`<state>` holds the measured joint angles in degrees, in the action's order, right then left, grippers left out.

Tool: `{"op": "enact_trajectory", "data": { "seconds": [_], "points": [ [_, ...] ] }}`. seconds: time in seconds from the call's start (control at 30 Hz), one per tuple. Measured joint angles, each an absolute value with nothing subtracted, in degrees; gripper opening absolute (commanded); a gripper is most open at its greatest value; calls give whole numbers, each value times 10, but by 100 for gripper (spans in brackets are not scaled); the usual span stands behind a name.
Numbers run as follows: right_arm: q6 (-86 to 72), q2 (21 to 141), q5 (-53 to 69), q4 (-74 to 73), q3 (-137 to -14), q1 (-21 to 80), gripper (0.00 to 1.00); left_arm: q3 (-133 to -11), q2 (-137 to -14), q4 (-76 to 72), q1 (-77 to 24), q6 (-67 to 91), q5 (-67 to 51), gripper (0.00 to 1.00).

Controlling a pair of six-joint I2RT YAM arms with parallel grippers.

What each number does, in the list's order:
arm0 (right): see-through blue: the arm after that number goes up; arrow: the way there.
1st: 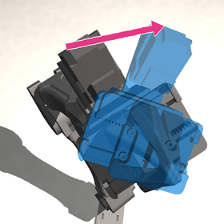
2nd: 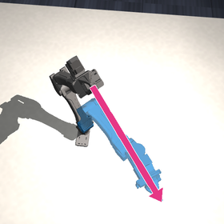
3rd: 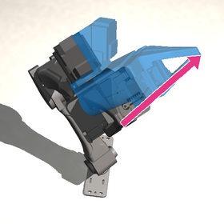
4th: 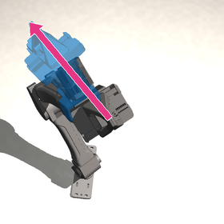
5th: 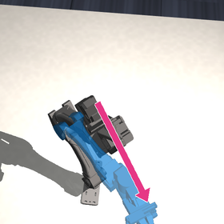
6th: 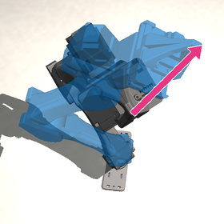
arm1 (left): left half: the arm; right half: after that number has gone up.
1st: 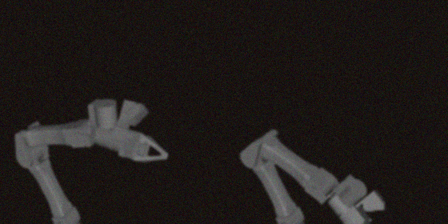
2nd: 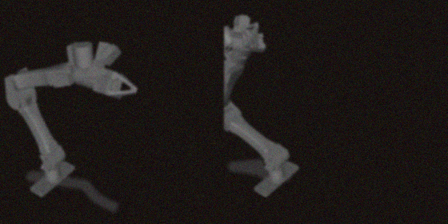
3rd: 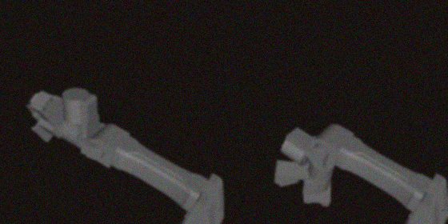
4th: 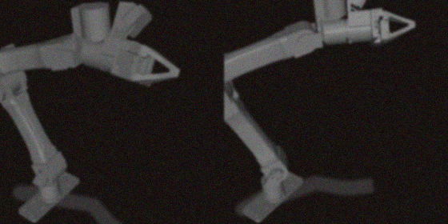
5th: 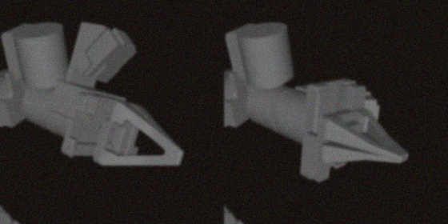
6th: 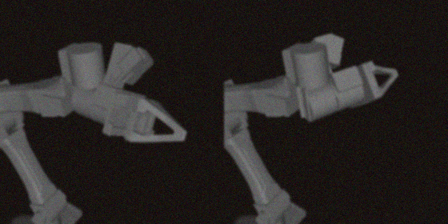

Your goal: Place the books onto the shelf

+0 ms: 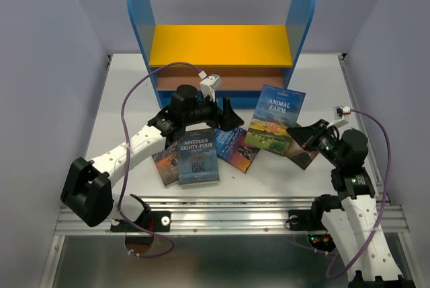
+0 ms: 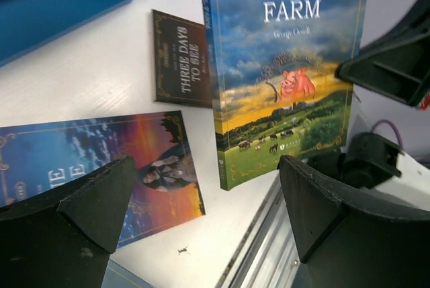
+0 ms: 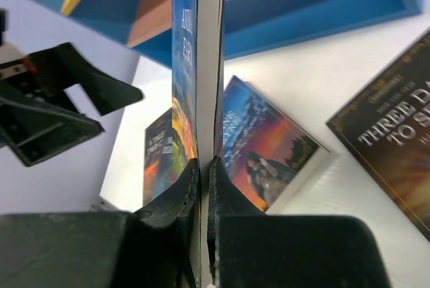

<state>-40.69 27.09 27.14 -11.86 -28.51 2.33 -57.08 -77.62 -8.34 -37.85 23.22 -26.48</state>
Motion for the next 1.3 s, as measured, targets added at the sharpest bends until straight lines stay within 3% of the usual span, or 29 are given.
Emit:
{"op": "enact_trajectory", "data": {
  "seconds": [0.27,0.63,0.87,1.07,1.17,1.3],
  "points": [
    [-408,296,370,-60,-316,23,1,-533,-766,-158,-374,253,-370,99],
    [-428,322,450,7,-337,23,1,-533,-767,-241,-374,300,-415,98],
    [-444,332,477,30,-337,23,0,-533,-776,-281,-374,325,-432,86],
    [-453,335,496,57,-337,23,1,-533,-798,-304,-374,342,-449,59],
    [-453,342,500,60,-337,23,1,-533,-801,-316,-374,350,-459,29],
    [-447,353,498,59,-337,23,1,-533,-800,-331,-374,359,-462,0]
  ]
}}
